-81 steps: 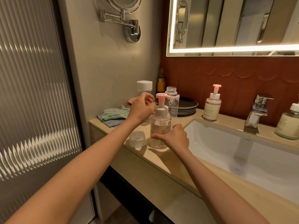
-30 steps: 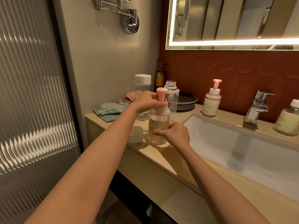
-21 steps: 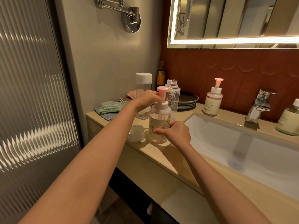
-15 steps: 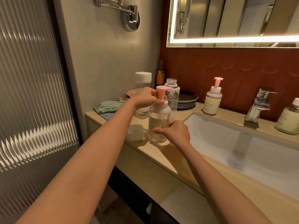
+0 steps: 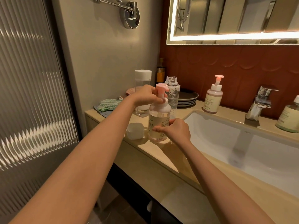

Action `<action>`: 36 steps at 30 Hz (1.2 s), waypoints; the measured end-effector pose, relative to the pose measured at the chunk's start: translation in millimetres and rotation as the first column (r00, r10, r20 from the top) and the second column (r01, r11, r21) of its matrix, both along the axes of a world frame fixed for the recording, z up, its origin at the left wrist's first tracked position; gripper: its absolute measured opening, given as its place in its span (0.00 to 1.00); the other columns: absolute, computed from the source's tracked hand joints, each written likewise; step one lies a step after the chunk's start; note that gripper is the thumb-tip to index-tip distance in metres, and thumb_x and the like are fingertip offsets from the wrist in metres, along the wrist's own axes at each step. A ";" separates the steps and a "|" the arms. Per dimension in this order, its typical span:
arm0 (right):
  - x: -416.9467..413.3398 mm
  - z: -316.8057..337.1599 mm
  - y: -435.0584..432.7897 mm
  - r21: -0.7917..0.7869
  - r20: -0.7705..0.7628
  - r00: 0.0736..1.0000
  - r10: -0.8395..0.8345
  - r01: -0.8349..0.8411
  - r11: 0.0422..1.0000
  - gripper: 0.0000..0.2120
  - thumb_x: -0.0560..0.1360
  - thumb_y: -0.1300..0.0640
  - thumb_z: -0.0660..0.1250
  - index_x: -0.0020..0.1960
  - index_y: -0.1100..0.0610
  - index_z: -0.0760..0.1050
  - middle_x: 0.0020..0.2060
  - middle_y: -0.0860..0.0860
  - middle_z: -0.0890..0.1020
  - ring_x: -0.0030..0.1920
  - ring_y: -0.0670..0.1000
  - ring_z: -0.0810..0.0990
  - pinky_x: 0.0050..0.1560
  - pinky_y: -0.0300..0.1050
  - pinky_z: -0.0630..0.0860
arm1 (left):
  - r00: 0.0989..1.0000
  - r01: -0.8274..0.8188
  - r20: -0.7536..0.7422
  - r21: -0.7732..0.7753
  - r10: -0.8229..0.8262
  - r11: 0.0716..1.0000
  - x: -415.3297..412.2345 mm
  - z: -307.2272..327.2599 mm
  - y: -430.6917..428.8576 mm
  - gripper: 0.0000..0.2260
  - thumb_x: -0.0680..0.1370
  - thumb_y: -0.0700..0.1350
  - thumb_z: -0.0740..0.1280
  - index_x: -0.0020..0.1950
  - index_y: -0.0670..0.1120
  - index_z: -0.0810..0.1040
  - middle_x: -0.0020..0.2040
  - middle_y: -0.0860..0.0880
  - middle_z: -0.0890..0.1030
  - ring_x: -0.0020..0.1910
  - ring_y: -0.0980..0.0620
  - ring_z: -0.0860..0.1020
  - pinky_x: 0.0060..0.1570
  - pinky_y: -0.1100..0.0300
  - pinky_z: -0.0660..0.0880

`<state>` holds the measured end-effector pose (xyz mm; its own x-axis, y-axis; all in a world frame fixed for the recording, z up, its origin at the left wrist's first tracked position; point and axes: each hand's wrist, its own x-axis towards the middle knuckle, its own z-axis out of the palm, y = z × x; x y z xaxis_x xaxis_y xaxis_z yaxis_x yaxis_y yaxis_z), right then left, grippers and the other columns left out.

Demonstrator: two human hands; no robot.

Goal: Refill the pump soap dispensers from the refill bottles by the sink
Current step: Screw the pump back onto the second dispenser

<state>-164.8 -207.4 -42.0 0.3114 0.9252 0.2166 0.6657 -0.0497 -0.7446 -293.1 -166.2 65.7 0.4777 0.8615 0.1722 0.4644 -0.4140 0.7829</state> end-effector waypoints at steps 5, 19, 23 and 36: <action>0.5 0.3 -1.0 0.013 -0.009 1.000 0.022 -0.022 1.000 0.26 0.63 0.39 0.75 0.52 0.55 0.79 0.48 0.50 0.83 0.47 0.49 0.81 0.46 0.52 0.81 | 0.996 0.075 -0.051 -0.008 -0.075 0.997 -1.8 4.3 -0.1 0.20 0.73 0.26 0.58 0.58 0.45 0.75 0.59 0.46 0.75 0.65 0.47 0.70 0.67 0.51 0.65; 0.4 2.7 -4.6 0.017 -0.009 1.000 0.021 -0.021 1.000 0.22 0.63 0.40 0.75 0.49 0.53 0.75 0.42 0.47 0.78 0.46 0.48 0.80 0.49 0.50 0.80 | 1.000 -0.007 0.006 0.021 0.007 1.000 4.0 -0.1 6.9 0.06 0.74 0.41 0.69 0.50 0.43 0.78 0.53 0.46 0.78 0.56 0.49 0.75 0.54 0.59 0.70; 2.0 2.6 -3.0 0.013 -0.003 1.000 0.020 -0.020 1.000 0.23 0.63 0.39 0.75 0.48 0.52 0.73 0.42 0.46 0.77 0.47 0.48 0.79 0.49 0.50 0.80 | 1.000 -0.009 -0.025 0.031 0.010 0.999 5.9 1.6 11.7 0.09 0.74 0.41 0.70 0.53 0.41 0.78 0.50 0.47 0.77 0.52 0.50 0.74 0.51 0.60 0.71; 5.6 -3.7 -2.2 0.015 -0.084 0.995 0.059 -0.058 0.998 0.37 0.63 0.40 0.76 0.66 0.56 0.70 0.60 0.51 0.78 0.59 0.53 0.77 0.59 0.55 0.75 | 0.983 -0.091 0.142 -0.161 0.114 0.983 -24.3 -32.4 -11.5 0.36 0.70 0.42 0.72 0.74 0.43 0.58 0.72 0.42 0.65 0.68 0.45 0.67 0.67 0.52 0.66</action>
<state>-159.3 -209.5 -45.7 0.2743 0.9398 0.2036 0.6019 -0.0026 -0.7986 -317.4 -177.7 33.3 0.3642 0.9262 0.0975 0.3708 -0.2402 0.8971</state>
